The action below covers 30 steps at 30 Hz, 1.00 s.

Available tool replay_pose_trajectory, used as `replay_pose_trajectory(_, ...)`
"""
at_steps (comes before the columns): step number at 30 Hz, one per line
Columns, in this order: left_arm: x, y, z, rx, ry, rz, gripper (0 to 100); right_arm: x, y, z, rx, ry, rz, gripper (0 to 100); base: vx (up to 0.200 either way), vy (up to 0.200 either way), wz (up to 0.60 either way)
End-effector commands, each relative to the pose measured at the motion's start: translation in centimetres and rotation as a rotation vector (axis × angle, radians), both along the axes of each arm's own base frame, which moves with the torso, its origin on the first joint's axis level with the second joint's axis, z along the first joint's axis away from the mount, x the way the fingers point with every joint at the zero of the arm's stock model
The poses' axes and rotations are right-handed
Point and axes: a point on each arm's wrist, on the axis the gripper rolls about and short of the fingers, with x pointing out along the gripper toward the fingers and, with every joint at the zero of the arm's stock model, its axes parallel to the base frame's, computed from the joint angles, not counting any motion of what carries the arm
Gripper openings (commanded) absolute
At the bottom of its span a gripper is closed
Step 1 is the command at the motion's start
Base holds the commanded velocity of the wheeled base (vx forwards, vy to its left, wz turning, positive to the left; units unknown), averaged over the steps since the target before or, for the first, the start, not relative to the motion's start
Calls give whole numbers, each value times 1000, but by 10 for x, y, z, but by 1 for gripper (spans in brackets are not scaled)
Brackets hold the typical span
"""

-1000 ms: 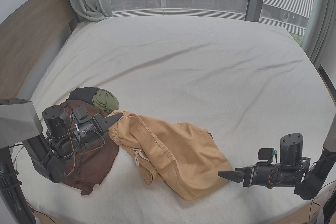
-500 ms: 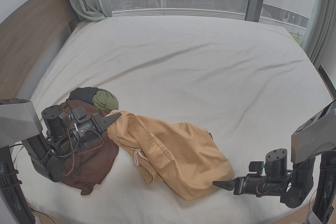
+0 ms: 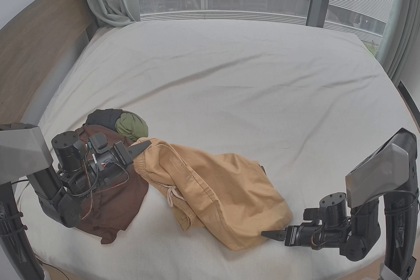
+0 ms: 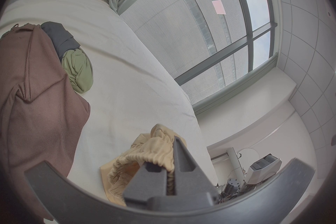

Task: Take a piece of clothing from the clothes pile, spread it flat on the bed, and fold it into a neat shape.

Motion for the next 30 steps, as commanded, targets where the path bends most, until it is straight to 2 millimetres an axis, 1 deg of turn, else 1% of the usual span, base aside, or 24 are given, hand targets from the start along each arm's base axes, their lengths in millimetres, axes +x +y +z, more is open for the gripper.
replay_pose_trajectory(1, 0, 0, 0, -1, -1, -1, 0, 3, 2, -5, 4, 7, -2, 100, 0, 0, 0)
replay_pose_trajectory(6, 0, 0, 1, -2, -3, 0, 0, 7, 6, -9, 9, 3, 0, 100, 0, 0, 0)
replay_pose_trajectory(22, 0, -1, 2, -6, -3, -3, 0, 19, 14, -12, 29, -33, 5, 100, 0, 0, 0)
replay_pose_trajectory(23, 0, -1, 2, -9, -3, -4, 0, 18, 14, -13, 28, -31, 5, 0, 0, 0, 0)
replay_pose_trajectory(30, 1, -1, 2, -11, -1, -1, 0, 15, 14, -11, 35, -15, 0, 0, 0, 0, 0)
